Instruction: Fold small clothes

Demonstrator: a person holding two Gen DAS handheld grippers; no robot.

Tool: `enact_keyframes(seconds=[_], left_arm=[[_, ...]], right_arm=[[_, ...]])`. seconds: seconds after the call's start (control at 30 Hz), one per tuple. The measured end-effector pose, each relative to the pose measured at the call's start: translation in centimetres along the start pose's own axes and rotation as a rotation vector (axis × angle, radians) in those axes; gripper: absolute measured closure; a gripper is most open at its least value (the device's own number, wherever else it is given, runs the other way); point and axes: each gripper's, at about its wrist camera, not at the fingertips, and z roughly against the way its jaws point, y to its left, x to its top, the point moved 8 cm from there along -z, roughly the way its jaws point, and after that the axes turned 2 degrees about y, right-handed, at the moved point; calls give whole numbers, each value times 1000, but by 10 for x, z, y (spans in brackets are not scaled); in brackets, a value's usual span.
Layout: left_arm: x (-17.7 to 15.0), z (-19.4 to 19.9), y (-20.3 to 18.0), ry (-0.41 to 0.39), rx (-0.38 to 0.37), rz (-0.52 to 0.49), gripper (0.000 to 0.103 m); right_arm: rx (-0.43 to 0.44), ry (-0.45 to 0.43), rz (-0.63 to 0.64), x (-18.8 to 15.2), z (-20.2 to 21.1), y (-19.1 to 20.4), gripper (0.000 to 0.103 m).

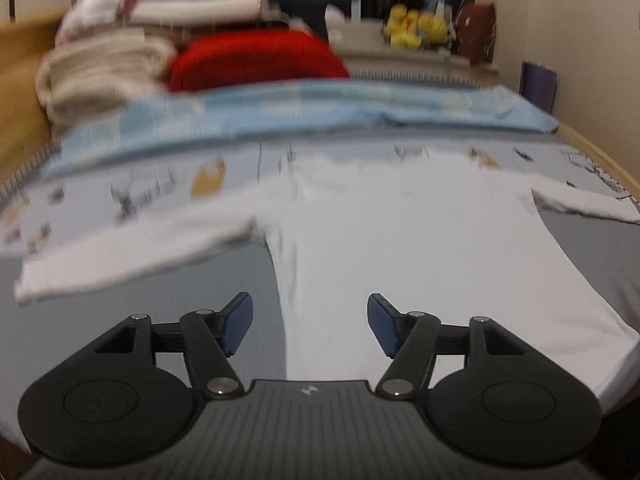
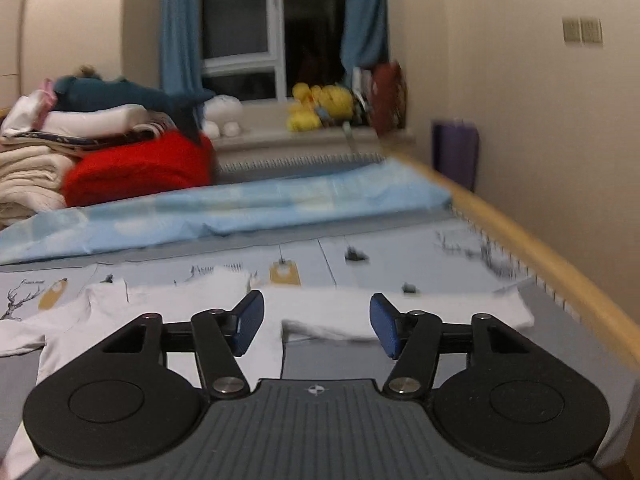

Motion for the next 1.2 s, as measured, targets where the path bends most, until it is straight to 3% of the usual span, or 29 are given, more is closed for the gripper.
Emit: enact_keyframes(seconds=[0.2,0.47,0.57,0.63,0.77,0.83,0.97,1.03,1.1,1.2], left_arm=[[26,7,0,-42,-26,59,34],[106,5,30,-173,14,-21,41],[131,-10,59,-213,42,-27,62],[139,-29,83,-200,66,-26,84],[131,-74,145,-141,139,58,86],[109,-100,183,-84,184,134,86],[63,-149,262,97,275,306,77],[43,-159,310,130,379,434,42],[21,-162,349,154,477,565,26],[-11,-171,393,215,523,730,24]], right_arm=[[-8,-1,33,-2,-3,15,43],[-23,2,-4,1,-18,18,43],[-28,0,-1,2,-22,20,43],[-28,1,9,2,-23,21,43],[-29,20,14,1,-31,25,43],[-30,39,6,-1,-38,28,43],[-26,54,22,-1,-49,40,43],[-23,63,39,-2,-54,48,43],[-32,76,62,-3,-60,54,43],[-43,93,89,-5,-67,62,42]])
